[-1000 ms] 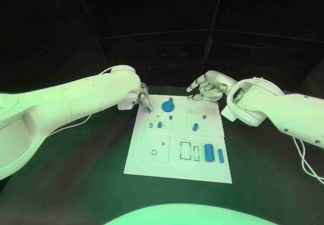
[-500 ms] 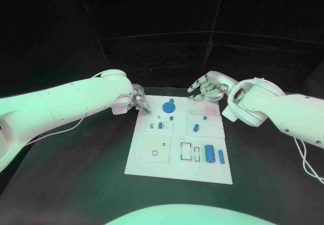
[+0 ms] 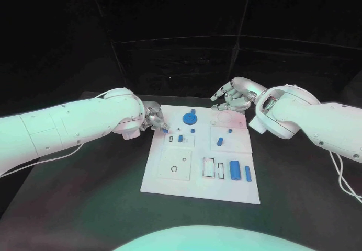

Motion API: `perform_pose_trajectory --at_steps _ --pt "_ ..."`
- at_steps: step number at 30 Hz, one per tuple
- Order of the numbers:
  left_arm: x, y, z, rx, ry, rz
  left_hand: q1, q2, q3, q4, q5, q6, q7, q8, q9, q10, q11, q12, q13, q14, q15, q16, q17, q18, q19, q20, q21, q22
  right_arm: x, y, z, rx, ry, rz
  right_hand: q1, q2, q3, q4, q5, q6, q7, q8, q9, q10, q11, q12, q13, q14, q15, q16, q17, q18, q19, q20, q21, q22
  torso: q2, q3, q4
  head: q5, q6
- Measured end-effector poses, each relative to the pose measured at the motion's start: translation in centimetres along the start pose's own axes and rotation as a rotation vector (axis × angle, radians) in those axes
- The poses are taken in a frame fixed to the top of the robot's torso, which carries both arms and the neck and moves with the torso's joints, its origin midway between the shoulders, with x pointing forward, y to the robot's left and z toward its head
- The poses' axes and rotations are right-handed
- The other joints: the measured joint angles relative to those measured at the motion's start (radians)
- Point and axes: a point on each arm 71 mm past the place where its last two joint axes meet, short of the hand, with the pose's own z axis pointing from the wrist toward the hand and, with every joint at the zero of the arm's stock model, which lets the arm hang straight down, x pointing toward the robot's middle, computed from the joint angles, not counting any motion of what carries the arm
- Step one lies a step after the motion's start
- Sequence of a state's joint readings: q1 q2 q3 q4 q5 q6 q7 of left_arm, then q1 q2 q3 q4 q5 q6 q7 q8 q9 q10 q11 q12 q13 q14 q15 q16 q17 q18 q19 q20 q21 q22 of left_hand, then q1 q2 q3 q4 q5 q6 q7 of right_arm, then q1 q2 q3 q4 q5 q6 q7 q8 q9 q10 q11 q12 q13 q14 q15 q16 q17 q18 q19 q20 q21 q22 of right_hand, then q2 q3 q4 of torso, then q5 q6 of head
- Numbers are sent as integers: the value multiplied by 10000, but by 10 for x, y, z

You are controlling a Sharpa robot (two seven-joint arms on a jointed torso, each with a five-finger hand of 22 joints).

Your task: Assemble the parts on the task board

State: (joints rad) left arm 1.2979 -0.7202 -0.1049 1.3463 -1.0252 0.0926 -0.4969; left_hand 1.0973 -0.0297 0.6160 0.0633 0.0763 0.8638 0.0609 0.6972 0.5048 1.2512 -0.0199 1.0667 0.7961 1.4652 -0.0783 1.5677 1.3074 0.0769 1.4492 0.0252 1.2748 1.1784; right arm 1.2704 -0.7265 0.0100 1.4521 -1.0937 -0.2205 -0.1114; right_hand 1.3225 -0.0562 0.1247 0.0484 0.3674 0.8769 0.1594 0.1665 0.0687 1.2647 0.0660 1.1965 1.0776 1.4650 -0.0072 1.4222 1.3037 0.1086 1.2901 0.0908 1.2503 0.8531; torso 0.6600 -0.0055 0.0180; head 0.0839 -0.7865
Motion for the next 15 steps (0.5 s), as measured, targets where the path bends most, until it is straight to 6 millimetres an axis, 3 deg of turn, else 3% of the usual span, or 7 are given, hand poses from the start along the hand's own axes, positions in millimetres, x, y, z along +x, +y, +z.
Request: perform_pose_trajectory --at_steps 15 --pt "19 -5 -3 262 -40 38 -103 -103 113 -114 55 50 -19 40 -3 34 -32 0 -8 0 0 0 0 0 0 0 0 8 0 0 1 6 26 -2 0 0 0 0 43 0 0 0 0 0 0 0 0 0 0 0 0 0 0 0 0 0 19 -4 -11 12 -44"
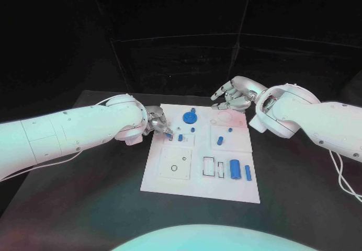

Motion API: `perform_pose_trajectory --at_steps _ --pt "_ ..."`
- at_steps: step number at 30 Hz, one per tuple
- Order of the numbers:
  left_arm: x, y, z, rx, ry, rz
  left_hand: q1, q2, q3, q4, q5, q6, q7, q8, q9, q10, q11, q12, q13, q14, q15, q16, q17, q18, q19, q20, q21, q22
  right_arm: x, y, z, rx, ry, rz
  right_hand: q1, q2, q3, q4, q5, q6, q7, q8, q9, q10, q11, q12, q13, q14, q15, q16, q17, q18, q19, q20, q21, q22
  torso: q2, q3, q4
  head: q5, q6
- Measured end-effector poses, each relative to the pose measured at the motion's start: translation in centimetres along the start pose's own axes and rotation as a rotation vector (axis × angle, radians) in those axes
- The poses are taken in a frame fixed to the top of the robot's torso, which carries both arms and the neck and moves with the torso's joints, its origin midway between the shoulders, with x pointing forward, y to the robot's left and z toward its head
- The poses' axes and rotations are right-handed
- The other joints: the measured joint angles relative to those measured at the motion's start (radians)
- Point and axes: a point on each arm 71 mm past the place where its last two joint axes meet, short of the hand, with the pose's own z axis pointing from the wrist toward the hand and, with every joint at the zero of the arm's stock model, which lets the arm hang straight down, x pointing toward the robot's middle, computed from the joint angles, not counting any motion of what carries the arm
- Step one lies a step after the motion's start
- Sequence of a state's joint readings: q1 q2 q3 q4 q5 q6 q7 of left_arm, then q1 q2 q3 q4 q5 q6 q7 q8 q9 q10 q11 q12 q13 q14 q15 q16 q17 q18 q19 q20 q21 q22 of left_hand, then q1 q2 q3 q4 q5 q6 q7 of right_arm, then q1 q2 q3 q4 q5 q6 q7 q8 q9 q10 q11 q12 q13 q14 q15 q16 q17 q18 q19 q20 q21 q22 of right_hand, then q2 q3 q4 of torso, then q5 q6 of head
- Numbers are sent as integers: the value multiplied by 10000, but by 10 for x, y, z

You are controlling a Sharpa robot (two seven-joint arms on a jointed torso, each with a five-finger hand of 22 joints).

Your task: Assemble the parts on the task board

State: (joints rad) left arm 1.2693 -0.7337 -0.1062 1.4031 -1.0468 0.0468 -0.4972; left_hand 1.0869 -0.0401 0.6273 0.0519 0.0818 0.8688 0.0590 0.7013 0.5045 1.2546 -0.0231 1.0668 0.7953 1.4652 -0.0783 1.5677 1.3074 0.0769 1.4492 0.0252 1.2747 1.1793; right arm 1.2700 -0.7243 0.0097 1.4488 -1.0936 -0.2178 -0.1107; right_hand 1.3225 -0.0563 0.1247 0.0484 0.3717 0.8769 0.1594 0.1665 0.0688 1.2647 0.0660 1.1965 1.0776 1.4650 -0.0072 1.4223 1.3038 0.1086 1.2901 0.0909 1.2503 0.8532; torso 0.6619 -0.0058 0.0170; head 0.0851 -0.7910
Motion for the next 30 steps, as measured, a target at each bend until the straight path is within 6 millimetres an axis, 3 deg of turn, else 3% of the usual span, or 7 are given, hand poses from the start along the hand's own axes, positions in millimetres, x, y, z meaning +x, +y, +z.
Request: perform_pose_trajectory --at_steps 30 --pt "5 -7 8 -170 210 648 -25 -24 34 -38 -1 0 4 -11 -5 49 -17 0 -4 0 0 0 0 0 0 0 -2 9 1 1 1 -29 43 0 0 0 29 29 0 0 0 0 0 0 0 0 0 0 0 0 0 1 0 0 0 0 -7 3 0 -44 -98"
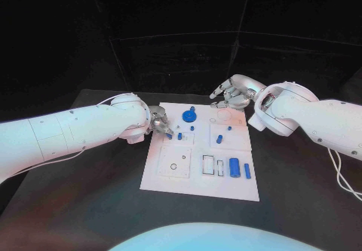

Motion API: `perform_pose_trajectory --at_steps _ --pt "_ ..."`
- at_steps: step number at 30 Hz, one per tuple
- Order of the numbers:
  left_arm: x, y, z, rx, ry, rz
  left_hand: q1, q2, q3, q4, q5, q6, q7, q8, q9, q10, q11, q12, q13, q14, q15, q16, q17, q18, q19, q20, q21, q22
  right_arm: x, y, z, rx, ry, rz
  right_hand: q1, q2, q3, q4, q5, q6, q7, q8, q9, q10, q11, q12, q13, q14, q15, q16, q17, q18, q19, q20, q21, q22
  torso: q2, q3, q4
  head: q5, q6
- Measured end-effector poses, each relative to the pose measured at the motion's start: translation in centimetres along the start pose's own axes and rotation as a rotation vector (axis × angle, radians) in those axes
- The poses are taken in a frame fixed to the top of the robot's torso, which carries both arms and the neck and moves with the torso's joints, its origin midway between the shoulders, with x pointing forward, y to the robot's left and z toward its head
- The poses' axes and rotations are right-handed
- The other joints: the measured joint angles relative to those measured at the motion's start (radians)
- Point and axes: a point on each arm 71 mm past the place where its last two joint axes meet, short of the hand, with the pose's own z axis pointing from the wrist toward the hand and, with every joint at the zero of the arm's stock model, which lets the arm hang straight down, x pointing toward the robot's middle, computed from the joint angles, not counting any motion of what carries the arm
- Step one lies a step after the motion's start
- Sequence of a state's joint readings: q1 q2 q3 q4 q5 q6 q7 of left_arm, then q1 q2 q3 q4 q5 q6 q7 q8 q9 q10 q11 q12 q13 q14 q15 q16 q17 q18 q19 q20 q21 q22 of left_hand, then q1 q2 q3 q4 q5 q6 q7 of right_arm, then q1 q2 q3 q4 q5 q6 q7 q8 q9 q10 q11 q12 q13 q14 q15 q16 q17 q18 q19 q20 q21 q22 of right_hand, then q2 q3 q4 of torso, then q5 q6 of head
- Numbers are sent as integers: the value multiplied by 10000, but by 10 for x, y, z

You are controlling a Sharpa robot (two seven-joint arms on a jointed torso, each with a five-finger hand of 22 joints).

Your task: Assemble the parts on the task board

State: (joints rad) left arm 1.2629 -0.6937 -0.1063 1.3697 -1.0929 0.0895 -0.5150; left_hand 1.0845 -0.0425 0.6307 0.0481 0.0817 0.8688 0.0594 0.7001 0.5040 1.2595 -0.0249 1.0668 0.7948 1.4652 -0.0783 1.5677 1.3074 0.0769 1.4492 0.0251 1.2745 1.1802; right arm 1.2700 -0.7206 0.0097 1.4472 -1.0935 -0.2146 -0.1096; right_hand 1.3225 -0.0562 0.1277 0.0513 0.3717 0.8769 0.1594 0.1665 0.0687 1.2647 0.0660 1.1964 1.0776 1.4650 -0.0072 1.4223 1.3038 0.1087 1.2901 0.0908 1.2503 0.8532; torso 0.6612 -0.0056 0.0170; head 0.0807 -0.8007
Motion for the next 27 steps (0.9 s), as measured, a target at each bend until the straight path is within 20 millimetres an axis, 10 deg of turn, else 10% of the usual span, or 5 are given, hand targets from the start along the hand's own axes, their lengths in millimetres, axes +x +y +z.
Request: perform_pose_trajectory --at_steps 27 --pt "1 -1 0 4 330 366 -32 -44 0 -1 -4 0 3 50 2 74 -6 0 48 0 0 0 0 0 0 0 -1 21 0 0 0 -10 25 -2 0 0 -1 -1 0 0 0 0 0 0 0 0 0 0 0 1 0 0 0 0 0 0 -5 -7 6 15 -40"
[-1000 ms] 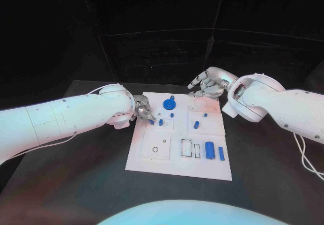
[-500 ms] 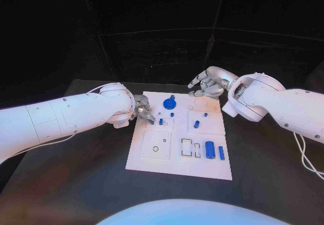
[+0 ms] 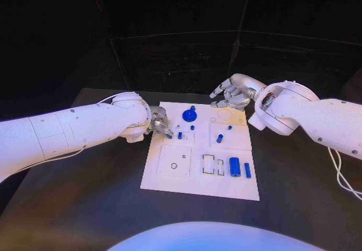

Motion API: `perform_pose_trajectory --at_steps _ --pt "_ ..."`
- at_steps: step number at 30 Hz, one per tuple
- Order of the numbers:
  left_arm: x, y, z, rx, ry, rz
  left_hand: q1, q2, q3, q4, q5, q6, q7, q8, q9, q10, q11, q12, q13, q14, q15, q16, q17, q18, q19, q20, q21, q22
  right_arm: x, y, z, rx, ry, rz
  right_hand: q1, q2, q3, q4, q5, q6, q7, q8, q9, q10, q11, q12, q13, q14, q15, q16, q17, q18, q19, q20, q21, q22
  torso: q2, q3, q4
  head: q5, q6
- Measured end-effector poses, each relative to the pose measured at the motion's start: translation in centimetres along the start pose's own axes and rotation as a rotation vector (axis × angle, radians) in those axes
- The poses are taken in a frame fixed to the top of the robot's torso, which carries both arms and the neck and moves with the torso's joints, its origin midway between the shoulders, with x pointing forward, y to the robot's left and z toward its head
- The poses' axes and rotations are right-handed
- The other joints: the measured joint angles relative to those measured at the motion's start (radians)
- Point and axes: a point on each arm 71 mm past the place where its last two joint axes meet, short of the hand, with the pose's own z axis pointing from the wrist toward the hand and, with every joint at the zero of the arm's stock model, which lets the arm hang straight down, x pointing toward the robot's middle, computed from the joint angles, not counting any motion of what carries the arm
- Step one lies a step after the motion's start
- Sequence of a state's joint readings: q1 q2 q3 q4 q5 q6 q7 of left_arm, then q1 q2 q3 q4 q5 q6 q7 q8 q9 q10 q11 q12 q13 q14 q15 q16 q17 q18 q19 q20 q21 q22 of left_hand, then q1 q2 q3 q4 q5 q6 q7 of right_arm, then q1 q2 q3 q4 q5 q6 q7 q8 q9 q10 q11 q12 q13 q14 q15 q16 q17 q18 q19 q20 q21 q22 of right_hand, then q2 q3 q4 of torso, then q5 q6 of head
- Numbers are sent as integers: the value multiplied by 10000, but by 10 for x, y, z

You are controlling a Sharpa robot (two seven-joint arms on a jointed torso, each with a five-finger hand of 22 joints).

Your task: Assemble the parts on the task board

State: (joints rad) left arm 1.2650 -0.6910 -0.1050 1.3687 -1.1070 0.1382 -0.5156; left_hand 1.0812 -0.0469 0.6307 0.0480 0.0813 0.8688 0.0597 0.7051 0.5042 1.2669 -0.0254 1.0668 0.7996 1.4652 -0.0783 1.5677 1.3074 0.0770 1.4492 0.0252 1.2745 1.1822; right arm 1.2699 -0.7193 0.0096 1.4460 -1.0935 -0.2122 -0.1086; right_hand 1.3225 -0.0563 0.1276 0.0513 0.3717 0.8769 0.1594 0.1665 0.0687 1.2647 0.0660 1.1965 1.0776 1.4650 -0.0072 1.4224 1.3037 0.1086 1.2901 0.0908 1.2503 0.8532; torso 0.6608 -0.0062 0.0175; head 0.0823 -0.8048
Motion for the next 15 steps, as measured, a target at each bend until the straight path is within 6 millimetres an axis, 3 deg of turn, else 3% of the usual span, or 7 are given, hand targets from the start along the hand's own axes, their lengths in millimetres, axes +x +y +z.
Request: perform_pose_trajectory --at_steps 15 --pt "-1 -2 3 -54 46 81 -27 -70 71 -70 -3 88 -52 1 -23 41 34 0 35 0 0 0 0 0 0 0 0 -21 0 0 0 -5 6 0 0 0 27 -27 0 0 0 0 0 0 0 0 0 0 0 4 0 0 0 0 0 0 6 4 -12 -34 -37"
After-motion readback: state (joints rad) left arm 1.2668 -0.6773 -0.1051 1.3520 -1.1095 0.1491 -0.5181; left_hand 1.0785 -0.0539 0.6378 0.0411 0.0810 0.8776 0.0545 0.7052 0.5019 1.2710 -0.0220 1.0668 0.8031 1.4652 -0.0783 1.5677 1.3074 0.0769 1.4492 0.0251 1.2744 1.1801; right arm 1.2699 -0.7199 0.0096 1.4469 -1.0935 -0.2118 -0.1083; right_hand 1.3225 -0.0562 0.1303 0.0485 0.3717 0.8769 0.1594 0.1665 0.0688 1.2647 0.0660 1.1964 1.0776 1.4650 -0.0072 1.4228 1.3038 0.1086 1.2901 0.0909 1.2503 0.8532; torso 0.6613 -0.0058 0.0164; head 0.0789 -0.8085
